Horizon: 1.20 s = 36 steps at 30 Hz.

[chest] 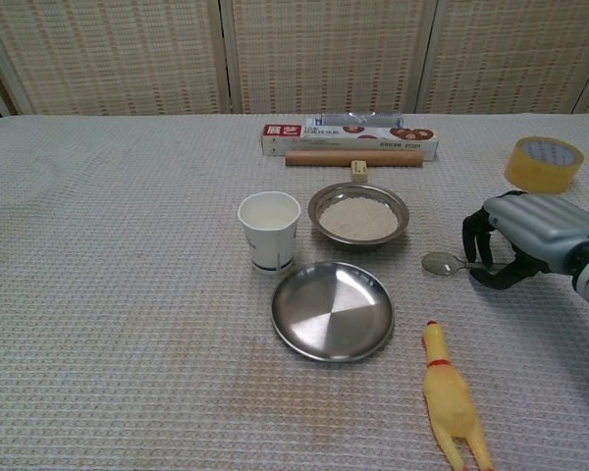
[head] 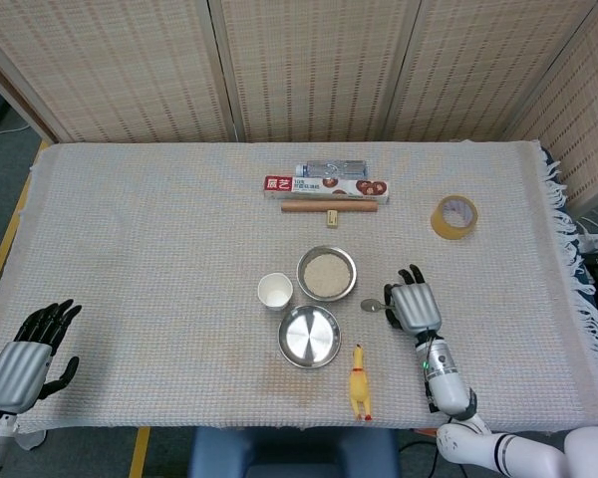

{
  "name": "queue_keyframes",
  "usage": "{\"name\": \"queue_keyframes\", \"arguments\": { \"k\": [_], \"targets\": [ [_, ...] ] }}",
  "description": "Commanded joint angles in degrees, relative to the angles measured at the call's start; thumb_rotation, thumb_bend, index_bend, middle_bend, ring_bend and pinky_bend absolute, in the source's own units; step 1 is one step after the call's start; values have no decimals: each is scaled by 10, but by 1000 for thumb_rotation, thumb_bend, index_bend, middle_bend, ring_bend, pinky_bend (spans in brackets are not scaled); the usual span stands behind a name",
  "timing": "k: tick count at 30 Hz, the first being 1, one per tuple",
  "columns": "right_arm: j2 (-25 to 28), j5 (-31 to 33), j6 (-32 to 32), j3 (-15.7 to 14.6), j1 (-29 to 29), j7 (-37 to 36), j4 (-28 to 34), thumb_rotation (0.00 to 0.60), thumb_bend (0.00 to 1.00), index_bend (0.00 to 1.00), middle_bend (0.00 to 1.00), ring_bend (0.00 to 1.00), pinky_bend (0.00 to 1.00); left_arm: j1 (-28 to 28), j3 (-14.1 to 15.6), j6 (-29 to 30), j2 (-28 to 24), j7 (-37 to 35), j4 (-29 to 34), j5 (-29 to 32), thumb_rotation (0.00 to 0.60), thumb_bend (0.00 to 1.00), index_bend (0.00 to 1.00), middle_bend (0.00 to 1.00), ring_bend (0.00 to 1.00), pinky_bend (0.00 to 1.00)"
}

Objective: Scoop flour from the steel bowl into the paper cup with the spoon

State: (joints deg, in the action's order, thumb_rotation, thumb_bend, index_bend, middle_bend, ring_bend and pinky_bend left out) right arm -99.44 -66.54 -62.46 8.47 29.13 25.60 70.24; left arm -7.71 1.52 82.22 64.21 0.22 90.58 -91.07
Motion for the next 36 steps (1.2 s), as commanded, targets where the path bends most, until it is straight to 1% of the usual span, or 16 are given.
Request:
{"name": "queue_keyframes", "arguments": {
  "k": [1, 8, 11, 14, 20, 23, 26, 30, 36],
  "targets": [
    [7, -8, -8, -3, -1, 6, 3, 600, 347, 896, 577, 149, 97, 0, 0, 0, 0, 0, 0, 0, 600, 444, 0, 0, 0, 99],
    [47, -20, -28, 6, -1, 26, 42, 600, 346, 895, 577, 149, 97, 0, 0, 0, 0, 5, 1, -1, 600, 444, 0, 0, 0, 99],
    [65, -20, -30, 16, 7, 46, 62, 600, 346, 894, 577, 149, 97, 0, 1, 0, 0, 6, 3, -1, 600, 443, 0, 0, 0, 99],
    [81, -17, -32, 31, 21, 73, 83, 600, 347, 894, 577, 149, 97, 1, 1, 1, 0, 7, 4, -3, 600, 443, 0, 0, 0, 99],
    [107, 4, -15, 60, 65, 161, 113, 600, 346, 878, 577, 149, 97, 1, 1, 2, 0, 7, 3, -4, 600, 443, 0, 0, 0, 98],
    [106, 27, 0, 73, 88, 196, 122, 600, 346, 876, 577, 149, 97, 1, 1, 3, 0, 5, 2, -5, 600, 444, 0, 0, 0, 98],
    [95, 70, 18, 81, 109, 228, 125, 600, 347, 876, 577, 149, 97, 2, 0, 8, -2, -2, 2, -6, 600, 443, 0, 0, 0, 95],
    [76, 102, 21, 77, 137, 282, 115, 600, 347, 876, 577, 150, 97, 3, 0, 11, -4, -10, 0, -6, 600, 444, 0, 0, 0, 93],
    [51, 138, 18, 69, 166, 338, 95, 600, 348, 876, 577, 151, 97, 4, 3, 13, -6, -13, 0, -12, 600, 445, 0, 0, 0, 93]
  ]
}}
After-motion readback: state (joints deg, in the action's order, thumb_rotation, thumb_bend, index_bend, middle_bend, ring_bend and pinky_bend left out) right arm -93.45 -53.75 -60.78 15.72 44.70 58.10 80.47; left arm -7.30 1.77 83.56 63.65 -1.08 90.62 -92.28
